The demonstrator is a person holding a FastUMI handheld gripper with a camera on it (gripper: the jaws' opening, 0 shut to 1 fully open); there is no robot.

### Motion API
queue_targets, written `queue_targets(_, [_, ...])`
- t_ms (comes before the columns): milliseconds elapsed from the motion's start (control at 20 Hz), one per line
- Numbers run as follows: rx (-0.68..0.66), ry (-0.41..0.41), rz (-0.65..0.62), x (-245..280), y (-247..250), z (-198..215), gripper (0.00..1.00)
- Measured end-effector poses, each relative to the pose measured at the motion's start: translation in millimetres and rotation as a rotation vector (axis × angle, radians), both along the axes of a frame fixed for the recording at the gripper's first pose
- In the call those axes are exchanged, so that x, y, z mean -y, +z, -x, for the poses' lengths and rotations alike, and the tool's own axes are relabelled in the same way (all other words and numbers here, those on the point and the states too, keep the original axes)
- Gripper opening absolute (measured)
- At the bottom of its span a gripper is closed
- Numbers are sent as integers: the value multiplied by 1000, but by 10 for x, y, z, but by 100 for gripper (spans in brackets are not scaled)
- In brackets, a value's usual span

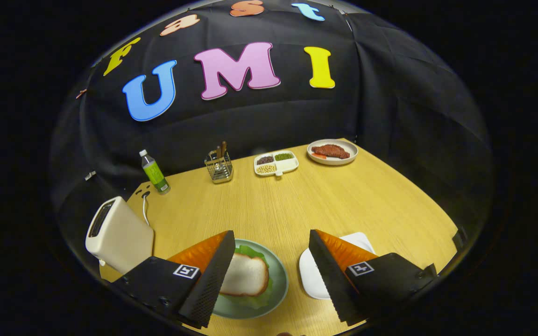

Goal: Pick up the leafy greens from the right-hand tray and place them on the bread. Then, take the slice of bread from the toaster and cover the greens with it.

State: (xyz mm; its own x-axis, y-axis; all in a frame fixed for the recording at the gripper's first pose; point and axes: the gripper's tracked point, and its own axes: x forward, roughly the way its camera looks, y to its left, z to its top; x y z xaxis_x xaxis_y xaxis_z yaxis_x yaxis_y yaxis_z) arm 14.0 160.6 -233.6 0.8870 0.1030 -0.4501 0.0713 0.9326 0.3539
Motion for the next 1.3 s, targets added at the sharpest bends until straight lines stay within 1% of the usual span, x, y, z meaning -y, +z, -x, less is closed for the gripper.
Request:
queue_targets(300, [153, 15, 63, 570, 824, 41, 99])
queue_targets(550, [251, 37, 153, 955, 1264, 140, 99])
queue_targets(700, [264, 52, 138, 1025, 1398, 222, 99])
queue_targets(850, [251, 72, 127, 1068, 1431, 269, 99])
queue_targets(1100, [253, 82, 167, 1160, 1495, 336, 100])
queue_targets(1300, [250, 83, 177, 1198, 1579, 307, 100])
